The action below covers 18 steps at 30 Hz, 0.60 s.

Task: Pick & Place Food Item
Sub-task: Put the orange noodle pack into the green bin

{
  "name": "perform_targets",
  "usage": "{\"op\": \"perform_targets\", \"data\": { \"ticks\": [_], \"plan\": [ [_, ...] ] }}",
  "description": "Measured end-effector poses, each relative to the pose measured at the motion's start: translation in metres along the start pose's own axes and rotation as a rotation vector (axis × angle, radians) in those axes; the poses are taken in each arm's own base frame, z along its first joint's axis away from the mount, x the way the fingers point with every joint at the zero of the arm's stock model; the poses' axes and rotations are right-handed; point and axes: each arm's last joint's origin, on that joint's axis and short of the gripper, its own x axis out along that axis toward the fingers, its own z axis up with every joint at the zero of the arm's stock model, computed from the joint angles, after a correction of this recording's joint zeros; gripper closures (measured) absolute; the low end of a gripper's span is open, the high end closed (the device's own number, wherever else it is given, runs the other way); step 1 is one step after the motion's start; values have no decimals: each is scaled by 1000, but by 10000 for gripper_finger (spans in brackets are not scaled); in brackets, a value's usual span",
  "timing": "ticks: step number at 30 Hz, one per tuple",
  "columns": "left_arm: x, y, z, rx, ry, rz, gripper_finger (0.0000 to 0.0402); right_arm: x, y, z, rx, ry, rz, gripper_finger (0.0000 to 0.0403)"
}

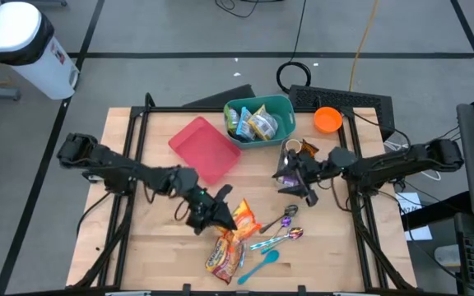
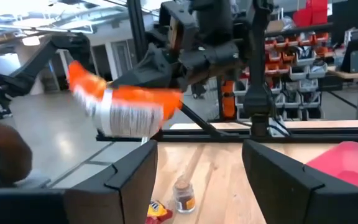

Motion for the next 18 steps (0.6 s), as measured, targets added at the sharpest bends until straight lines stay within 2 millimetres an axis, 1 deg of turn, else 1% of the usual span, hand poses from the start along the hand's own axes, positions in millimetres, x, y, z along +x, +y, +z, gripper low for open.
{"op": "perform_targets", "data": {
  "ticks": [4, 9, 13, 18],
  "plan": [
    [-7, 3, -7, 51, -99, -93, 398, -6, 2, -6, -3, -11, 6, 171],
    [-7, 3, -10, 103, -88, -96, 399, -1, 6, -12, 5, -7, 26, 158],
    [-7, 3, -10, 102, -56, -73, 399, 11, 14, -14, -15, -57, 48, 132],
    [-7, 4, -11, 116, -24, -51, 399, 39, 22, -14, -13, -35, 101, 106]
  ]
}}
